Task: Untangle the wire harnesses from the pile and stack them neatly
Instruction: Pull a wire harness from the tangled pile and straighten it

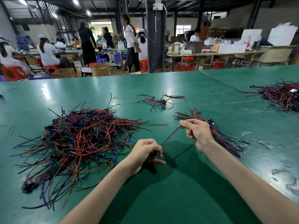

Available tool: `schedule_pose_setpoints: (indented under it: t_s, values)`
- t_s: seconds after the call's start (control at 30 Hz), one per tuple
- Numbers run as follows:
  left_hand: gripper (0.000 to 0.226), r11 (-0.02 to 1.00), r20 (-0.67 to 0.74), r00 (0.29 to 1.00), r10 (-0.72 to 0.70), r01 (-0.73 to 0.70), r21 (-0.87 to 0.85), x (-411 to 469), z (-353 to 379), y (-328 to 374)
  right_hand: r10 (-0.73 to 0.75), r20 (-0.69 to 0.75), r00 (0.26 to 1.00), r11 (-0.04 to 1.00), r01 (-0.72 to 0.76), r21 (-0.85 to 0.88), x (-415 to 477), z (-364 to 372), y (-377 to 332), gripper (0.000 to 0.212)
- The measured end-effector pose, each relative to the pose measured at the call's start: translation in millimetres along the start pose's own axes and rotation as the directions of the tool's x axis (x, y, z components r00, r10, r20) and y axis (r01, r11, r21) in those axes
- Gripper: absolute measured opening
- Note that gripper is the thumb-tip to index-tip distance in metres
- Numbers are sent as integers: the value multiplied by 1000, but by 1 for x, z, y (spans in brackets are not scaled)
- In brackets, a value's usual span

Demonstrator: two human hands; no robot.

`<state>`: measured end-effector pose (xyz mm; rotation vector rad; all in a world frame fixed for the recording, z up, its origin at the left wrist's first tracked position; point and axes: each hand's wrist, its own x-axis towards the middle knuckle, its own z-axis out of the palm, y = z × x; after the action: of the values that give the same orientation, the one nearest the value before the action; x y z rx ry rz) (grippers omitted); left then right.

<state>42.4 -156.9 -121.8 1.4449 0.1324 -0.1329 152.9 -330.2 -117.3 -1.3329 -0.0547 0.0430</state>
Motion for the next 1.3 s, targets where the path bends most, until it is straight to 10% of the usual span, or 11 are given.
schedule_pose_setpoints:
  t_s: [0.63,0.93,1.3]
  values:
    - [29,981,-129,977,171,-181,-74,-2,-4,7,304,249,920,943,-327,57,-10,6,-2,42]
    - [13,976,-216,957,192,-209,-59,-7,-4,18,288,654,699,956,-163,-246,-62,37,4,25]
    - [13,958,-255,959,124,-183,-222,-8,-8,21,181,573,799,977,-78,-200,-71,49,7,17]
